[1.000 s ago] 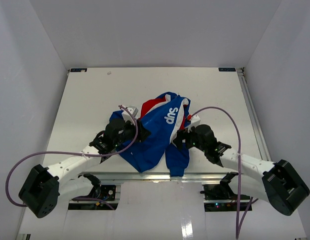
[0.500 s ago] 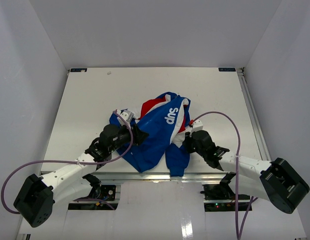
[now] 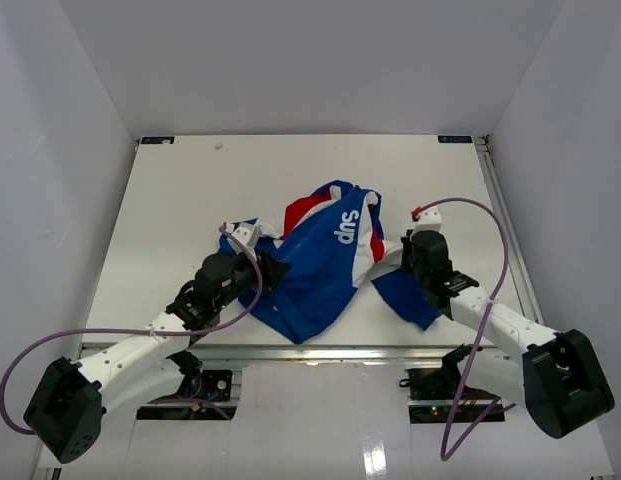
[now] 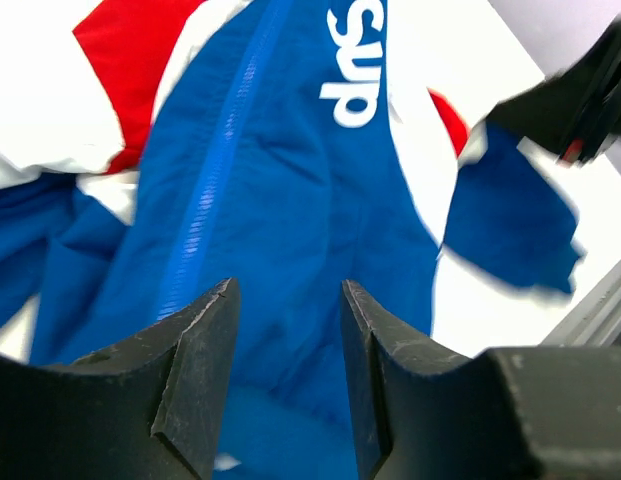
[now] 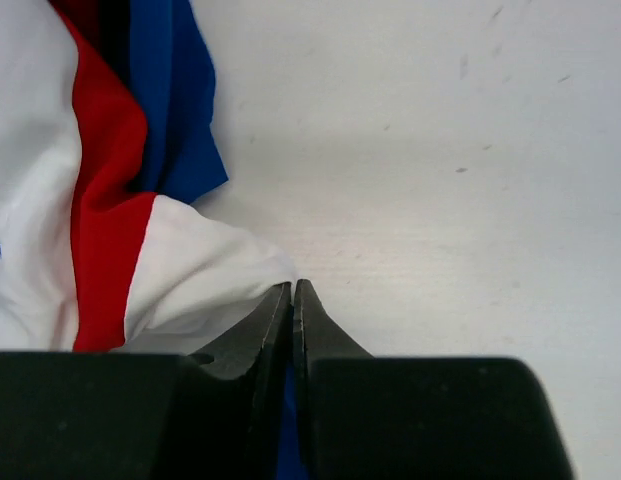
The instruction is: Zip up the jacket
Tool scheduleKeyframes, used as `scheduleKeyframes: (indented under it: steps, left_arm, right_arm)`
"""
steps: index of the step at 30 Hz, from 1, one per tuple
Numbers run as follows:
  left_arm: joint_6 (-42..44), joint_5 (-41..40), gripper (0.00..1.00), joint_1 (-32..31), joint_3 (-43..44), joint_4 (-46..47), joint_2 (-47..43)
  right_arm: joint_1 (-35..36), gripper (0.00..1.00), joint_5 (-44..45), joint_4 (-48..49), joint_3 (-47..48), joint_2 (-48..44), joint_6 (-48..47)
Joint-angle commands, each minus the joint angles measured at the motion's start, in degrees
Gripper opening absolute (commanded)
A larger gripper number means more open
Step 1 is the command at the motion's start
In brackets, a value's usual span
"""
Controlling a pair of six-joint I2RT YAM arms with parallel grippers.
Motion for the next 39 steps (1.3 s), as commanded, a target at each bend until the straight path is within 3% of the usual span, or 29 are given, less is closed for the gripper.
scheduleKeyframes:
  steps: [1,4,6,8,9,10,11,14,16,17,19,22,32,39]
  left_arm:
    - [2.13,-3.21,0.55,-0.99,0.52,-1.13,-1.0]
    - [2.45,-3.81,0.55,-1.51,0.65,-1.4,-1.55]
    - [2.6,-4.31,0.55,-1.8,0.57,-1.4,-2.35]
    - [2.84,-3.93,0.61,-2.09,0.04,-0.26,-3.8]
    - [3.05,-3.32,0.67,-2.19,-0.37,0.56,-4.46]
    - [3.22,-2.78,0.7,-2.28,-0.81,1.35,-5.0]
    - [3.32,-2.58,0.72,-2.29,-1.16,1.89,-5.52]
    - [3.76,-2.88,0.82,-2.58,-1.72,2.0,-7.61]
    - [3.69,-3.32,0.96,-2.96,-1.8,1.86,-8.75]
    - [3.8,-3.11,0.98,-3.23,-1.93,2.03,-9.59]
    - [3.85,-2.93,0.98,-3.77,-2.2,2.48,-10.89]
    - [4.03,-3.09,0.98,-4.66,-2.86,2.3,-13.38]
    - [5.45,0.8,0.98,-7.04,-5.07,5.55,-20.09]
    - [6.23,1.75,0.98,-7.53,-4.95,5.44,-20.6]
  right_arm:
    - [-3.32,0.08,7.94,-4.45,7.68,-0.87,-4.65]
    - [-3.38,0.19,10.27,-9.19,11.52,-0.91,-4.43]
    - [-3.31,0.46,10.43,-14.91,14.13,-0.76,-3.78]
    - [-3.13,0.82,8.09,-18.89,17.28,-1.06,-2.8]
    - [-2.88,0.93,6.7,-20.58,19.52,-1.57,-2.13]
    - [-1.49,0.98,5.94,-21.6,20.51,-2.18,-1.43]
    - [-0.73,0.92,5.01,-22.16,21.3,-2.94,-1.45]
    - [2.9,0.9,4.79,-27.06,25.48,-5.93,1.1]
    - [3.52,0.9,-0.61,-28.73,26.77,-7.73,2.65]
    - [3.62,0.9,-4.41,-29.81,27.07,-8.38,4.35]
    - [4.36,0.9,-11.53,-30.94,27.61,-9.29,5.27]
    - [7.41,0.9,-15.19,-29.26,25.09,-12.58,4.7]
    - [9.53,0.9,-14.78,-18.86,10.13,-29.15,3.64]
    - [9.5,0.9,-15.24,-18.28,8.15,-36.62,3.25]
